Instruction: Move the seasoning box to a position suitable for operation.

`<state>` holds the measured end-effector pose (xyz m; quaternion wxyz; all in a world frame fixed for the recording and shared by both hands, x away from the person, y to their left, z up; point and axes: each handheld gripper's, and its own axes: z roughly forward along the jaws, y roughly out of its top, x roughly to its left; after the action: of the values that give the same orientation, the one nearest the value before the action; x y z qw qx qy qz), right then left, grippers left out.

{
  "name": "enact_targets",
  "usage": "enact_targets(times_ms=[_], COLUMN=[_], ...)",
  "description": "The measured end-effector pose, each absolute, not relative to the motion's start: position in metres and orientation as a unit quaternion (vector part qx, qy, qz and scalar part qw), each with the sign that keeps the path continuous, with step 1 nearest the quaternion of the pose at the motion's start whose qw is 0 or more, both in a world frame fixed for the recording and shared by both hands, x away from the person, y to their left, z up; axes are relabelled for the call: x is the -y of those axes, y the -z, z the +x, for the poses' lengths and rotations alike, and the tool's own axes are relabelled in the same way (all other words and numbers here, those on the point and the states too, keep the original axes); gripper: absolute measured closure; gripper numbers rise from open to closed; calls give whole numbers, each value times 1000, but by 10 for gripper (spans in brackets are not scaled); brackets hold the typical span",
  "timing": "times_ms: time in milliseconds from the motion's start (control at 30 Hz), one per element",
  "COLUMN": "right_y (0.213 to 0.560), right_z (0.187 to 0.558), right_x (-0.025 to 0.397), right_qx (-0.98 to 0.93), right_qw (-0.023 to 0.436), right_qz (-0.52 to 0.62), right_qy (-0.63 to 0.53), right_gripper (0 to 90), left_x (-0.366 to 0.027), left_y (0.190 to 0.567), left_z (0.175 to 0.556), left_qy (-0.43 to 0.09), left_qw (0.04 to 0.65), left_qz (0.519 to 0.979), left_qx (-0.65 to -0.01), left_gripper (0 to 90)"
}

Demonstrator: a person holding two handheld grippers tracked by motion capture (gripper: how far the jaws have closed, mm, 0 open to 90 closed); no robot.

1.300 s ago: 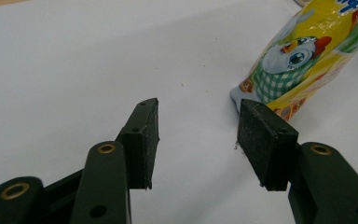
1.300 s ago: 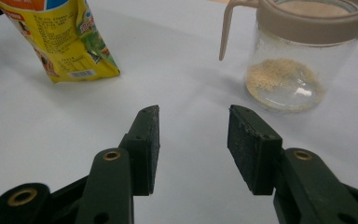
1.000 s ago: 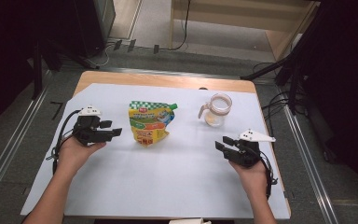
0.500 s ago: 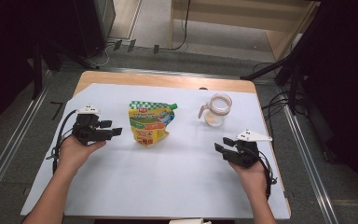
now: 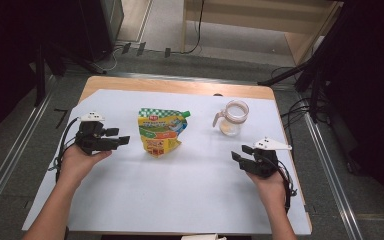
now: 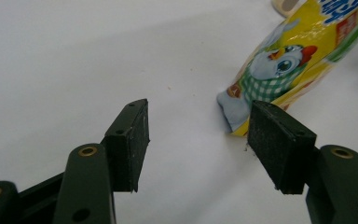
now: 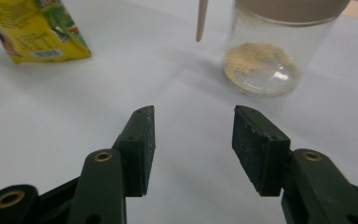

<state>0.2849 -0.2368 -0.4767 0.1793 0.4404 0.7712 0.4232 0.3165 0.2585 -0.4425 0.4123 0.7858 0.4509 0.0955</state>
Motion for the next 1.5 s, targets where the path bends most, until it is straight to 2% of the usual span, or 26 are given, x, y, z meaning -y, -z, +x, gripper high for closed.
enact_targets(times_ms=[300,467,600,700,867,1000,1300,1500], right_y=[453,446,445,447,454,466,483,495], right_z=[296,306,324,332,348,360,374,383], right_x=[230,234,236,237,238,236,226,217], right_qx=[-763,-747,-753,-747,-741,-726,-707,-694], right_qw=[219,206,229,220,218,200,209,233], right_qz=[436,452,448,461,485,515,539,543], right_qy=[-423,-442,-425,-425,-410,-409,-407,-411], right_gripper=[490,484,485,484,429,319,309,184], left_x=[-263,-262,-261,-261,-264,-266,-267,-267], left_y=[439,438,440,441,441,440,440,441], left_z=[314,313,313,313,314,314,314,315], left_qy=[-88,-92,-93,-92,-91,-92,-92,-96], left_qw=[417,413,409,411,413,416,417,413], left_qz=[794,796,800,799,796,794,793,794], left_qx=[-434,-432,-430,-430,-433,-434,-434,-436], left_gripper=[392,390,396,397,396,396,396,393])
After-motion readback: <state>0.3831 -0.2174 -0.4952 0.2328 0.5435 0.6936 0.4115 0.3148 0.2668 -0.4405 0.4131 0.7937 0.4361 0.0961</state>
